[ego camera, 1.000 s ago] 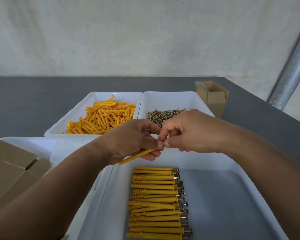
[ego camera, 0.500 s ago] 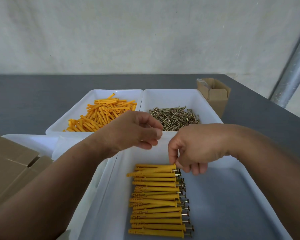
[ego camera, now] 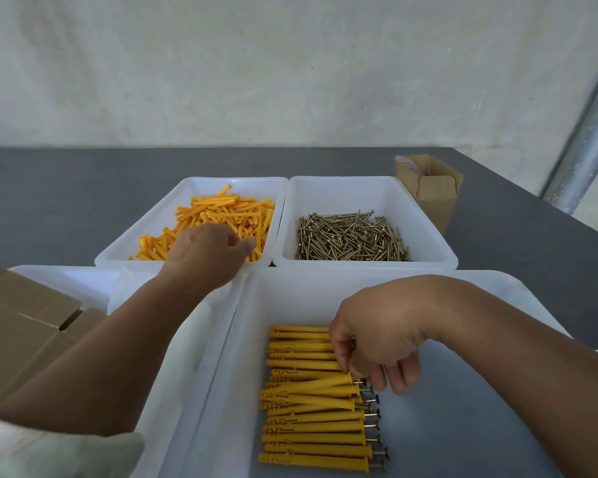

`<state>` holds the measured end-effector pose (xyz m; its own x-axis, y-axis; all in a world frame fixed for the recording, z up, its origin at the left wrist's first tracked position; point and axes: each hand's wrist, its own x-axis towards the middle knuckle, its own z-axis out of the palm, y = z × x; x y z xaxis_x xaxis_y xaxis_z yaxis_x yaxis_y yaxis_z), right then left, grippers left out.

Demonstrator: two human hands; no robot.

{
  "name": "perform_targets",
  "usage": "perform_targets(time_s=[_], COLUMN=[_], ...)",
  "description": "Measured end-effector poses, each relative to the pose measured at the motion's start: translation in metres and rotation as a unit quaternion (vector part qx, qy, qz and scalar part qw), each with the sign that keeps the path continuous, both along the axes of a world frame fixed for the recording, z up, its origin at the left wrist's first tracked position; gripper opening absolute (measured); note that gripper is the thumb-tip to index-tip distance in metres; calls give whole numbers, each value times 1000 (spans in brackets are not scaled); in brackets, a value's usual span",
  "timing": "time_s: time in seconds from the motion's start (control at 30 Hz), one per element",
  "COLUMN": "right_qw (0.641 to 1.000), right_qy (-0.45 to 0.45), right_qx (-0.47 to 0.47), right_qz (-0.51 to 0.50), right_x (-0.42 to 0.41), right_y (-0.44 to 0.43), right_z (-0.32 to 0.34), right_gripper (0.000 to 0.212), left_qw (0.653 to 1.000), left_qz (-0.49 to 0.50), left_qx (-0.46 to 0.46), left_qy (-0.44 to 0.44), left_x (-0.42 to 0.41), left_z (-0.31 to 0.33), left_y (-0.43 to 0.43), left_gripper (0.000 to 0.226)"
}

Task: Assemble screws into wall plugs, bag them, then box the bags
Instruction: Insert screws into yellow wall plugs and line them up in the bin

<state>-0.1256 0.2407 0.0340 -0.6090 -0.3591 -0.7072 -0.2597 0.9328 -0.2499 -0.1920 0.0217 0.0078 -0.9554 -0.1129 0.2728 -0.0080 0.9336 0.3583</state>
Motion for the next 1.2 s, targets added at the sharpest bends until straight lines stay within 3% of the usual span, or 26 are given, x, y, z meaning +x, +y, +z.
perform_targets(time_s=[0.13,0.23,0.3,0.37,0.47,0.6,0.8,0.9,1.2], right_qw=[1000,999,986,945,884,915,939,941,947], right_qy=[-11,18,118,267,419,368,297,291,265], right_qx=[6,-40,-104,-164,-151,-52,-2,4,-13], right_qz=[-1,-18,-48,-96,-142,-160,-173,-175,-178], right_x=[0,-3,-10,-23,-42,-57,-67,-70,-79], right_y=[-1,7,15,22,34,50,50,51,56], right_z=[-1,10,19,21,9,-16,-22,-24,-28], right_gripper=[20,13,13,17,35,51,77,78,78], left_qw=[996,988,985,982,979,977,975,974,971], left_qz=[-4,-7,-11,-18,-27,-34,-30,-8,71], left_qx=[-67,-97,-115,-129,-138,-145,-153,-158,-182], left_qy=[-63,-120,-130,-137,-147,-152,-157,-162,-136], left_x=[-6,-8,-8,-8,-8,-9,-11,-9,-8], left_z=[-9,-12,-13,-12,-11,-11,-13,-12,-9], left_y=[-6,-8,-8,-8,-8,-9,-11,-11,-12], left_gripper=[61,74,81,84,84,86,94,99,78])
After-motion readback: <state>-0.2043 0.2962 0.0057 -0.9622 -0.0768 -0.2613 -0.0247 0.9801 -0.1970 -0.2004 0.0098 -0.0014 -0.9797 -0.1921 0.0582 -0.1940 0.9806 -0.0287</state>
